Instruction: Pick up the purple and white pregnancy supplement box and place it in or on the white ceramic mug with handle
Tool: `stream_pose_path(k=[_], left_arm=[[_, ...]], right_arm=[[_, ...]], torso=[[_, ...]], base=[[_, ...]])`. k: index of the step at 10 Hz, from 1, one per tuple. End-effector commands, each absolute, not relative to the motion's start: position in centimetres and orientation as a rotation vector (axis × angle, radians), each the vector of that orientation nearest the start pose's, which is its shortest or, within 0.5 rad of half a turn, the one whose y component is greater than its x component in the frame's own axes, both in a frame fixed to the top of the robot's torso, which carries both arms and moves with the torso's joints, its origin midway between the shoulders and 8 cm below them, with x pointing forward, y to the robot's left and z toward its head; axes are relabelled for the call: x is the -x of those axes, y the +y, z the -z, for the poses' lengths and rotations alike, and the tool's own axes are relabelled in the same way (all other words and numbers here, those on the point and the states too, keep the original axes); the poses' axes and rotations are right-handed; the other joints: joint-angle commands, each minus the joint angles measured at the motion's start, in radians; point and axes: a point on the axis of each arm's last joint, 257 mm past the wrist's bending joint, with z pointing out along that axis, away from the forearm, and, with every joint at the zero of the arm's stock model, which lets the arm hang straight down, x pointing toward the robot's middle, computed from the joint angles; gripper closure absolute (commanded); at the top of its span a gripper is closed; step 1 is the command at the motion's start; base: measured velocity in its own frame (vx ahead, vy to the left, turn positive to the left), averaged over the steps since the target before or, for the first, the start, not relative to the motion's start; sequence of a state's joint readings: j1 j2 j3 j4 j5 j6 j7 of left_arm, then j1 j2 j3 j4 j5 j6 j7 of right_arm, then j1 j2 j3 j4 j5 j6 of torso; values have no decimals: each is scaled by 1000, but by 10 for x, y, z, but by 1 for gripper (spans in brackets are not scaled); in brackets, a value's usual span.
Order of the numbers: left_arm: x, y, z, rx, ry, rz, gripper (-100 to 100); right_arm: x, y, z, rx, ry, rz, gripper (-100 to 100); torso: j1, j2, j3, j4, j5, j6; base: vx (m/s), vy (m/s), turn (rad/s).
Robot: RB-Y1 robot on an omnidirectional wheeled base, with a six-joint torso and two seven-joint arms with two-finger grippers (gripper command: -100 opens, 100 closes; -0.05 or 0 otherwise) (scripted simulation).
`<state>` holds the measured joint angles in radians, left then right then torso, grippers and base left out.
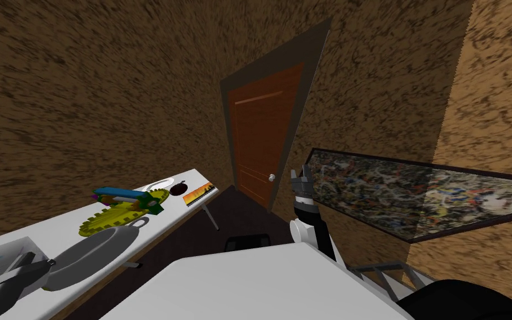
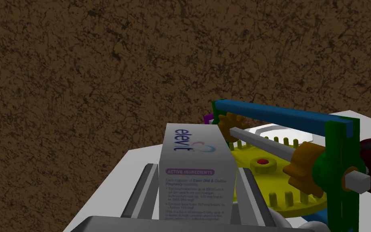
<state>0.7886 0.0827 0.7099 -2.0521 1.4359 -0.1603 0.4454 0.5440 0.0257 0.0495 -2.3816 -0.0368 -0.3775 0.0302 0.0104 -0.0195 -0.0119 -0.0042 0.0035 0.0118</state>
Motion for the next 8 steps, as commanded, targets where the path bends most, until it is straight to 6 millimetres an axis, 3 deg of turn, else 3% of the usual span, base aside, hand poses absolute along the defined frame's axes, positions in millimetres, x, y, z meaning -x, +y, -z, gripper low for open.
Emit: stream_pose_path(k=[1, 3, 4, 5, 8], left_arm=[[-134, 637, 170, 1658, -615, 1513, 100], [-130, 634, 180, 1669, -653, 1506, 100], [-127, 638, 167, 1639, -634, 1507, 100], [-127, 638, 167, 1643, -632, 1505, -100], [-127, 638, 167, 1643, -631, 1505, -100]], right_arm=[[-342, -274, -32, -742, 619, -1319, 0], [-342, -274, -32, -742, 619, -1319, 0], [-342, -274, -32, -742, 619, -1319, 0], [-342, -274, -32, -742, 619, -1319, 0], [-342, -274, -32, -742, 619, -1319, 0]], torso=[[0, 0, 0, 0, 0, 0], [8, -8, -6, -4, 17, 7], [9, -10, -7, -5, 23, 9], [9, -9, -7, -4, 24, 10], [8, -7, -6, -4, 24, 10]], base=[[135, 74, 26], [83, 57, -18], [18, 13, 0], [0, 0, 0], [0, 0, 0]])
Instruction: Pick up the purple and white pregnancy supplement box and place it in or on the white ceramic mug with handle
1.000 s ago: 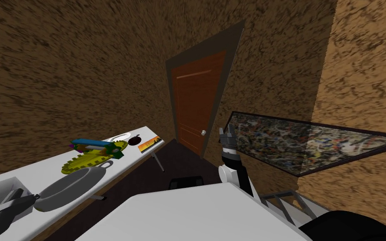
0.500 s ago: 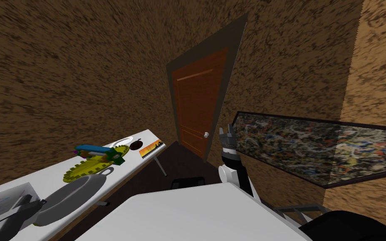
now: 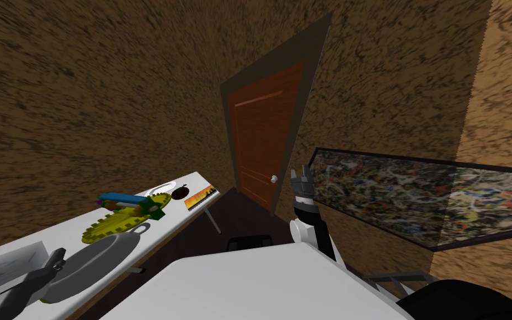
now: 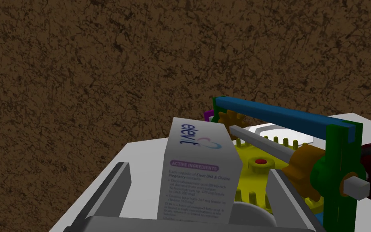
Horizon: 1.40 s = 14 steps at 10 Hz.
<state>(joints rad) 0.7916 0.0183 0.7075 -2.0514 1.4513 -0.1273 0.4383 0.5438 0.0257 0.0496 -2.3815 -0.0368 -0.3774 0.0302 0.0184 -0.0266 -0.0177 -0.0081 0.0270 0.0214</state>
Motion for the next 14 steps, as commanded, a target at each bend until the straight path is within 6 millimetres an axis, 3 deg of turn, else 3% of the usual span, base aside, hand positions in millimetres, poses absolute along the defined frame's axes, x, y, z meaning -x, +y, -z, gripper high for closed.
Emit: stream_pose_path(k=[1, 2, 3, 6, 7, 8, 12, 14], left_arm=[[-127, 638, 167, 1643, -631, 1505, -100], [-127, 638, 167, 1643, -631, 1505, 0], [-114, 638, 150, 1626, -635, 1515, -100], [-108, 638, 141, 1618, -636, 1521, -100], [-97, 637, 123, 1604, -634, 1532, -100], [-97, 637, 123, 1604, -634, 1532, -100], [-80, 630, 87, 1583, -620, 1558, -100], [-77, 628, 78, 1580, -614, 1565, -100]], right_arm=[[-342, -274, -32, -742, 619, -1319, 0], [-342, -274, -32, -742, 619, -1319, 0], [-342, -274, -32, -742, 619, -1319, 0], [-342, -274, -32, -742, 619, -1319, 0], [-342, -274, -32, -742, 619, -1319, 0], [-342, -274, -32, -742, 619, -1319, 0], [-342, -274, -32, -742, 619, -1319, 0], [-342, -274, -32, -742, 619, -1319, 0]], torso=[[0, 0, 0, 0, 0, 0], [0, 0, 0, 0, 0, 0], [0, 0, 0, 0, 0, 0], [-1, -1, -1, 0, 0, 0], [0, -1, -1, 0, 0, 0], [-1, -1, -1, 0, 0, 0], [-1, -1, -1, 0, 0, 0], [-1, -1, -1, 0, 0, 0]], base=[[0, 0, 0], [0, 0, 0], [15, -5, 50], [20, -11, 17], [19, -2, 45], [21, -6, 32], [21, -10, 28], [15, -8, 17]])
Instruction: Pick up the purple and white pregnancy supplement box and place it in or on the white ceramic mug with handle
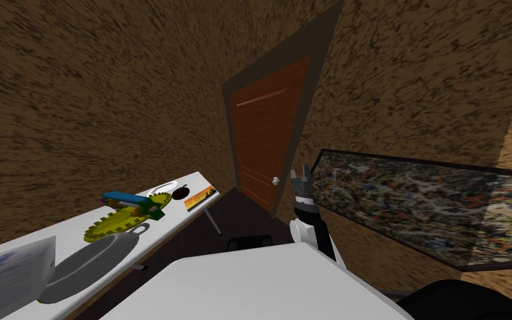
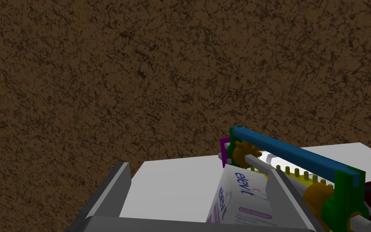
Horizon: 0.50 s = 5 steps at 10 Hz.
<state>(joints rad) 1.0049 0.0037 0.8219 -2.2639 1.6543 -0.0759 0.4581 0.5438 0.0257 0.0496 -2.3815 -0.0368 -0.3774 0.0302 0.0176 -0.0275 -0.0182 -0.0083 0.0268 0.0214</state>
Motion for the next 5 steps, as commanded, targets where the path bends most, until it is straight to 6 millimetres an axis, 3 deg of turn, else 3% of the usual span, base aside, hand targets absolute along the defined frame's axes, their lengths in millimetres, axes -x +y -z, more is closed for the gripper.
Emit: stream_pose_path(k=[1, 2, 5], left_arm=[[-79, 629, 83, 1583, -617, 1561, -100], [-79, 629, 82, 1582, -616, 1561, 0], [-79, 629, 82, 1582, -616, 1561, 0]], right_arm=[[-342, -274, -32, -742, 619, -1319, 0], [-342, -274, -32, -742, 619, -1319, 0], [-342, -274, -32, -742, 619, -1319, 0]], torso=[[0, 0, 0, 0, 0, 0], [0, 0, 0, 0, 0, 0], [1, 1, 0, 0, 0, 0]], base=[[6, -3, 7], [0, 0, 0], [0, 0, 0]])
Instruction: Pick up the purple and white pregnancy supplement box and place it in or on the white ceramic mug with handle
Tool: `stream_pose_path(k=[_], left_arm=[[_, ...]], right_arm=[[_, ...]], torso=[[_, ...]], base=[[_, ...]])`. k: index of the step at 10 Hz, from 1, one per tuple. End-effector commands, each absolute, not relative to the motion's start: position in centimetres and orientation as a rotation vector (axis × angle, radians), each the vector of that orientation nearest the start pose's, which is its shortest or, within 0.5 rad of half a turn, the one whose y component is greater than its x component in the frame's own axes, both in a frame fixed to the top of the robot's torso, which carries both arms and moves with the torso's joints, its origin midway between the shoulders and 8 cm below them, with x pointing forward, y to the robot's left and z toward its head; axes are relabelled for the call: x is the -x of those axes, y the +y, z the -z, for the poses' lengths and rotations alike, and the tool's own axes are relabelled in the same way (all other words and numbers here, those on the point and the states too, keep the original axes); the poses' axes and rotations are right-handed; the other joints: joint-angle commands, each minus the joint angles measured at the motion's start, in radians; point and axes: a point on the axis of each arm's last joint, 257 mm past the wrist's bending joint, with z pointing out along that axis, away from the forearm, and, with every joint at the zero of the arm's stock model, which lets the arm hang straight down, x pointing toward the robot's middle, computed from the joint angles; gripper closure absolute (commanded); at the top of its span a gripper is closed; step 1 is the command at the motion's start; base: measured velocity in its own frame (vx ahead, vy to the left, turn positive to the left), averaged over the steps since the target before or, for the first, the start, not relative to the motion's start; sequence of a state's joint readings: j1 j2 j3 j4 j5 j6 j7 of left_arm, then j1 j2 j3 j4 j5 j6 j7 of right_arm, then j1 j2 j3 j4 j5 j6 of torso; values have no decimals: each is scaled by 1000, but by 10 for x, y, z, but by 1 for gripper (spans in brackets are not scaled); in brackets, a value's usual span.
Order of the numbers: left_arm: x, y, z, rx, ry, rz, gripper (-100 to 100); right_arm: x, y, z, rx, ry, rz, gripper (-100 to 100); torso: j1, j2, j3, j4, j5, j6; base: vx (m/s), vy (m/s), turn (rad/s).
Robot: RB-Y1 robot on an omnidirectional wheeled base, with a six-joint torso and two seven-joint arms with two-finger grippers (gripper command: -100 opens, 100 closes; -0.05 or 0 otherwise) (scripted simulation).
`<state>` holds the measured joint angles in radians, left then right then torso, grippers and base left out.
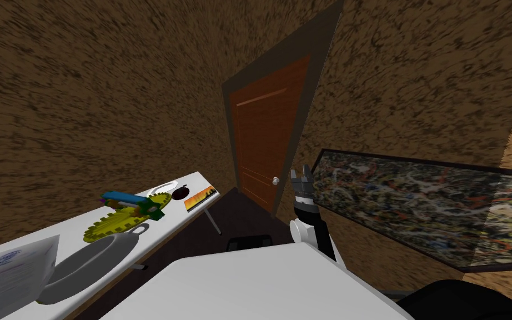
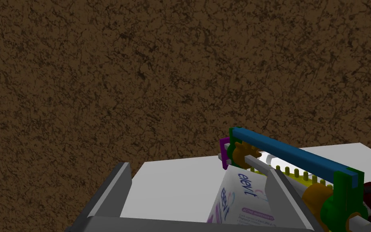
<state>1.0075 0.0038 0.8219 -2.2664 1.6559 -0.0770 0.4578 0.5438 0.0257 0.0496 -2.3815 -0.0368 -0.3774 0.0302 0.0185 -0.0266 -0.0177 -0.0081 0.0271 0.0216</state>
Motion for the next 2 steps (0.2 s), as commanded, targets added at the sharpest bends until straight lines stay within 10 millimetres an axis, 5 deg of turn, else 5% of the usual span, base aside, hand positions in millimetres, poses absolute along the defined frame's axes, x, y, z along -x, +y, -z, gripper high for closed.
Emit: stream_pose_path(k=[1, 2], left_arm=[[-79, 629, 82, 1582, -616, 1561, 0], [-79, 629, 82, 1582, -616, 1561, 0]], right_arm=[[-342, -274, -32, -742, 619, -1319, 0], [-342, -274, -32, -742, 619, -1319, 0]], torso=[[0, 0, 0, 0, 0, 0], [0, 0, 0, 0, 0, 0]], base=[[0, 0, 0], [0, 0, 0]])
